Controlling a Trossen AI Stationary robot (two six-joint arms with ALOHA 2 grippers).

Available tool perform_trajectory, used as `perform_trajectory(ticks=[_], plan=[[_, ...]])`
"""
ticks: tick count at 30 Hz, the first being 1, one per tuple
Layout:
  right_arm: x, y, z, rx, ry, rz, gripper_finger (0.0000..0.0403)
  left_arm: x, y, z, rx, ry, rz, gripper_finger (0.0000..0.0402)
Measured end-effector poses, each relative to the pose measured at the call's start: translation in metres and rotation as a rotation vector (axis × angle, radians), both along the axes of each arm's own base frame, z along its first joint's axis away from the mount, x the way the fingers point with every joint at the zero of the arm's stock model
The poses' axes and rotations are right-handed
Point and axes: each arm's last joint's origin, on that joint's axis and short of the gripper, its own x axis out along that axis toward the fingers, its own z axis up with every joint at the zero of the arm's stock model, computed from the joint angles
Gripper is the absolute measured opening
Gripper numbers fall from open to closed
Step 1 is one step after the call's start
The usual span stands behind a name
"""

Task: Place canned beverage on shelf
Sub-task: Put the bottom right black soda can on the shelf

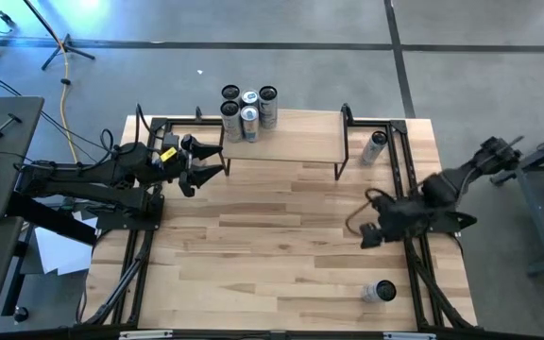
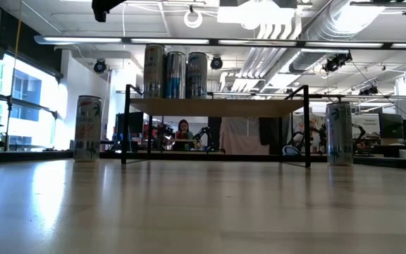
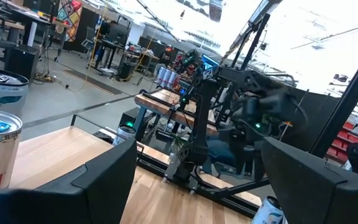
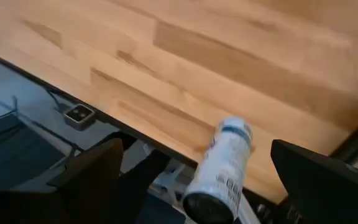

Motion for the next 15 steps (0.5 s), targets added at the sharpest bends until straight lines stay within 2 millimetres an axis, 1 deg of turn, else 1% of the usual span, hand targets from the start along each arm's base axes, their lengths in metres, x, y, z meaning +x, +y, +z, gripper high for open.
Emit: perform_trajectory(ticks=[3,9,12,15], plan=[[-0.001,0.020,-0.008,0.014,0.084,-0.008,0.0396,0.000,0.000,0.000,0.000,0.000,0.000,0.0314],[0.002,0.058,-0.031,0.016,0.266,0.016,0.0396,0.000,0.000,0.000,0.001,0.002,0.000,0.0314],[0.006,0.071,-0.039,0.020,0.281,0.012,0.0396,0.000,0.000,-0.002,0.001,0.017,0.000,0.0314],[0.010,0.079,-0.043,0.036,0.274,0.010,0.0396,0.000,0.000,-0.002,0.000,0.022,0.000,0.0314]])
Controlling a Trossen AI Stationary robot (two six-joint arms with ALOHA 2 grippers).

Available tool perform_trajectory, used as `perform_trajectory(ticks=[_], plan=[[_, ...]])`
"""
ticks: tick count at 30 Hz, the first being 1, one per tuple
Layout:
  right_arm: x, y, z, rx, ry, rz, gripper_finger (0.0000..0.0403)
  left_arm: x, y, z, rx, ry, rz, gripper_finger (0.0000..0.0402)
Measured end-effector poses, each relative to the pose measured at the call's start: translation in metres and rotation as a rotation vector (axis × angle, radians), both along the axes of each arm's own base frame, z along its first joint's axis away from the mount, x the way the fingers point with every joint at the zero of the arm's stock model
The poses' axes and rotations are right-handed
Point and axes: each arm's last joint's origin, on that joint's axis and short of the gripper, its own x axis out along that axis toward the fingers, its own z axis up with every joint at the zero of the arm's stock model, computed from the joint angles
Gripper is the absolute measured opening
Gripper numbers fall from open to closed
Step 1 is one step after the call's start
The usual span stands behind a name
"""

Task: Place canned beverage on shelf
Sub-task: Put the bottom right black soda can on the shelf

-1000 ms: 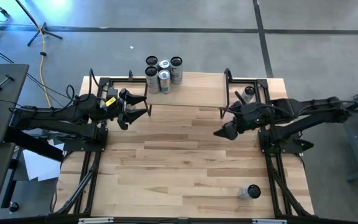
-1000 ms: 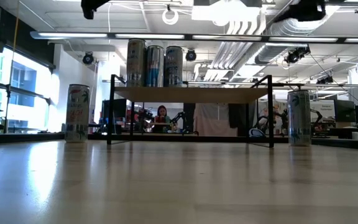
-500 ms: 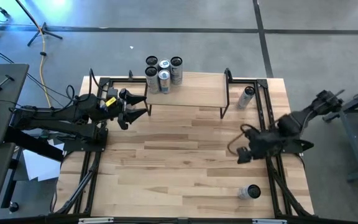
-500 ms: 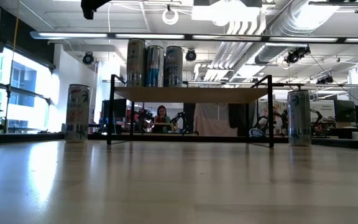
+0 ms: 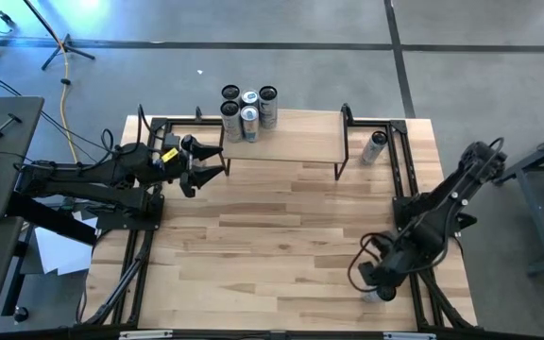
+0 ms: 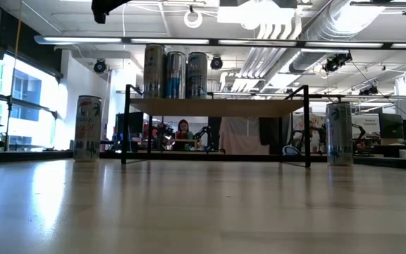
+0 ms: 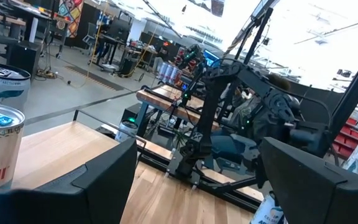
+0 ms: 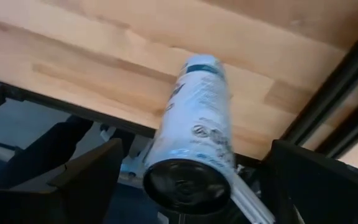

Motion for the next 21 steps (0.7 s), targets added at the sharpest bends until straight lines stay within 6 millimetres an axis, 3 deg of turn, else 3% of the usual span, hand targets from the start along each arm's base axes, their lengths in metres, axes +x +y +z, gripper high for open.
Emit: perform_trajectory(ticks=[14,21], plan=[[0.013,0.027,-0.026,0.026,0.079,0.053,0.0396,0.000,0.000,0.000,0.000,0.002,0.001,0.0314],[0.014,0.029,-0.030,0.023,0.091,0.056,0.0396,0.000,0.000,0.000,0.000,0.002,0.001,0.0314]])
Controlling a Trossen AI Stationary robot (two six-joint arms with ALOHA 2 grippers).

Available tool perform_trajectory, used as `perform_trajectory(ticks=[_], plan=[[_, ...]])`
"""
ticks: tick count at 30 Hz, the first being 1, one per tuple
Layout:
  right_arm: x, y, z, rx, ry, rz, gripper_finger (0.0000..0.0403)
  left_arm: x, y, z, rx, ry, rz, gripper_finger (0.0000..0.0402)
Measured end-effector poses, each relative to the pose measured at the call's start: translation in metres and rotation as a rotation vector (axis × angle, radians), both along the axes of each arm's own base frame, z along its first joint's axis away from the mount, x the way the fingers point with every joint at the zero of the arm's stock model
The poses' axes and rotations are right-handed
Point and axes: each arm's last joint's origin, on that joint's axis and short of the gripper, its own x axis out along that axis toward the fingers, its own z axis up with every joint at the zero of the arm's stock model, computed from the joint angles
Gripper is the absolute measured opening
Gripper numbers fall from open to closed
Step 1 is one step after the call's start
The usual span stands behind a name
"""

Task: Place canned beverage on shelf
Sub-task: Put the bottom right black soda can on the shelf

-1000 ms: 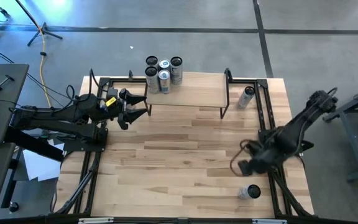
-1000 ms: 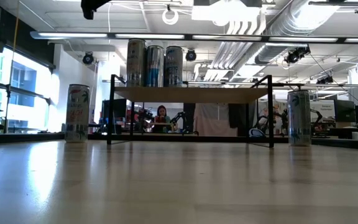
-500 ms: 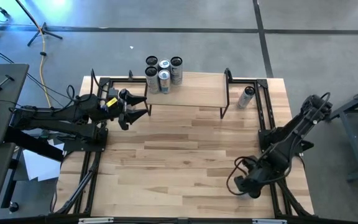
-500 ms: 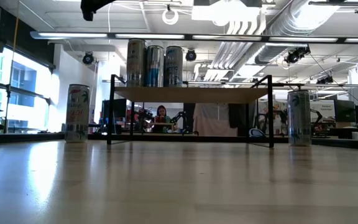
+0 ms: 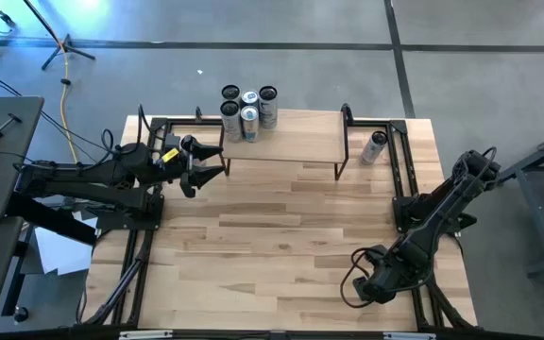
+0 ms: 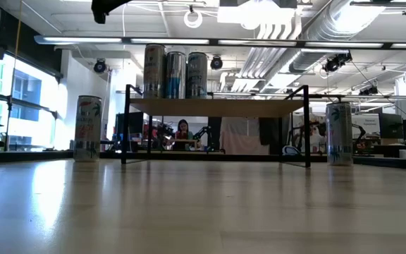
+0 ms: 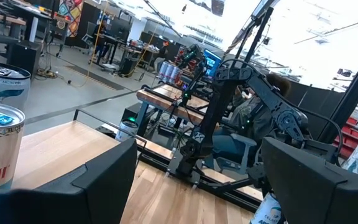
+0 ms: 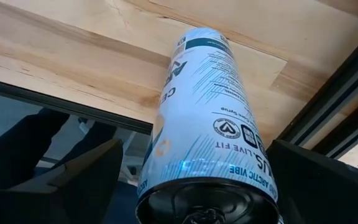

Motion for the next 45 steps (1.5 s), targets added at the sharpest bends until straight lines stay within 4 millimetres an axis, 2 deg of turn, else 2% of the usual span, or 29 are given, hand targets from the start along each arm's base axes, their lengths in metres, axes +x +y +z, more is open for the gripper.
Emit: perform_trajectory(ticks=[6,17,22,27,32,36,39,45], plan=[[-0.001,0.000,0.000,0.019,0.022,0.008,0.0375,0.000,0.000,0.000,0.007,0.002,0.001,0.0314],[-0.001,0.000,0.000,0.020,-0.001,0.062,0.0248,0.000,0.000,0.000,0.007,0.002,0.001,0.0314],[-0.001,-0.001,0.003,0.027,-0.048,0.123,0.0245,0.000,0.000,0.000,0.006,0.001,0.000,0.0314],[-0.002,-0.006,0.033,0.012,-0.202,0.183,0.0245,-0.002,0.000,0.002,-0.002,-0.020,0.000,0.0314],[0.002,-0.027,0.069,-0.137,-0.427,0.143,0.0245,-0.004,0.000,0.011,-0.001,-0.046,-0.001,0.0314],[0.014,-0.046,0.090,-0.318,-0.642,0.143,0.0245,-0.005,0.000,0.015,-0.001,-0.056,-0.001,0.0314],[0.028,-0.061,0.098,-0.435,-0.744,0.180,0.0245,-0.005,0.000,0.015,-0.040,-0.066,-0.007,0.0314],[0.060,-0.091,0.110,-0.565,-0.912,0.299,0.0245,-0.004,-0.001,0.015,-0.076,-0.073,-0.031,0.0314]])
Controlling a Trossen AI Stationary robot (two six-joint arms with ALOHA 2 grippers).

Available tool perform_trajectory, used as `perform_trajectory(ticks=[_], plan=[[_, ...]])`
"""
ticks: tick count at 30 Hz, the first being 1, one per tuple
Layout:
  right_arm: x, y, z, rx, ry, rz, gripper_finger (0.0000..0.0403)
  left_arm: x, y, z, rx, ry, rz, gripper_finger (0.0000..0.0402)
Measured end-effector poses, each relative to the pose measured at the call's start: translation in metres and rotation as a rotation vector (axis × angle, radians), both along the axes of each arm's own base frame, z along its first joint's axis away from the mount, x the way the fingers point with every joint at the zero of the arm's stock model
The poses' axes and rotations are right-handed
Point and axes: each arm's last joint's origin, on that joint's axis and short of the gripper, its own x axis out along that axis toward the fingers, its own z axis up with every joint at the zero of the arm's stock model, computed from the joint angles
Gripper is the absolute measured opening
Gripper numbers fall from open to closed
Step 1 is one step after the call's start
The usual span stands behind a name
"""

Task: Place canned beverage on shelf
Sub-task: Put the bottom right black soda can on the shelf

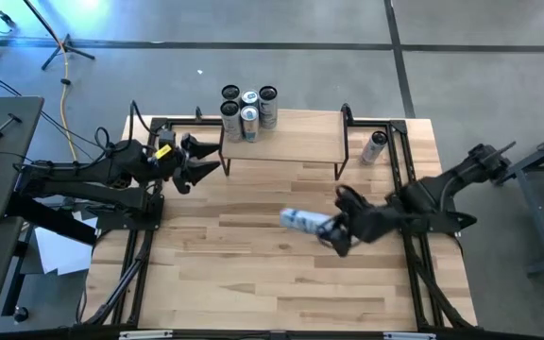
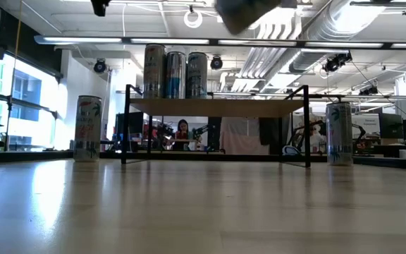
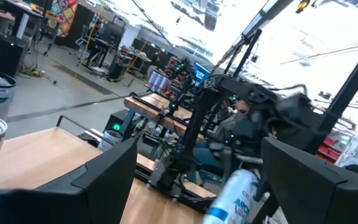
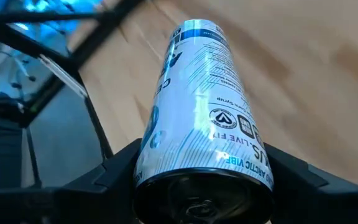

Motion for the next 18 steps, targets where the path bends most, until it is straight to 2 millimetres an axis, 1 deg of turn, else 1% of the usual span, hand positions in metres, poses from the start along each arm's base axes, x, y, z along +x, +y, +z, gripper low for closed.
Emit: perform_trajectory(ticks=[4,8,13,18], plan=[[0.019,-0.024,0.009,-0.107,-0.111,0.033,0.0245,0.000,-0.001,0.001,-0.051,-0.024,-0.037,0.0314],[0.032,-0.044,0.021,-0.182,-0.224,0.109,0.0245,0.000,-0.003,0.004,-0.063,-0.052,-0.116,0.0314],[0.040,-0.064,0.034,-0.245,-0.347,0.226,0.0245,-0.001,-0.004,0.008,-0.053,-0.090,-0.140,0.0314],[0.040,-0.079,0.042,-0.294,-0.412,0.285,0.0245,-0.001,-0.004,0.010,0.015,-0.103,-0.149,0.0314]])
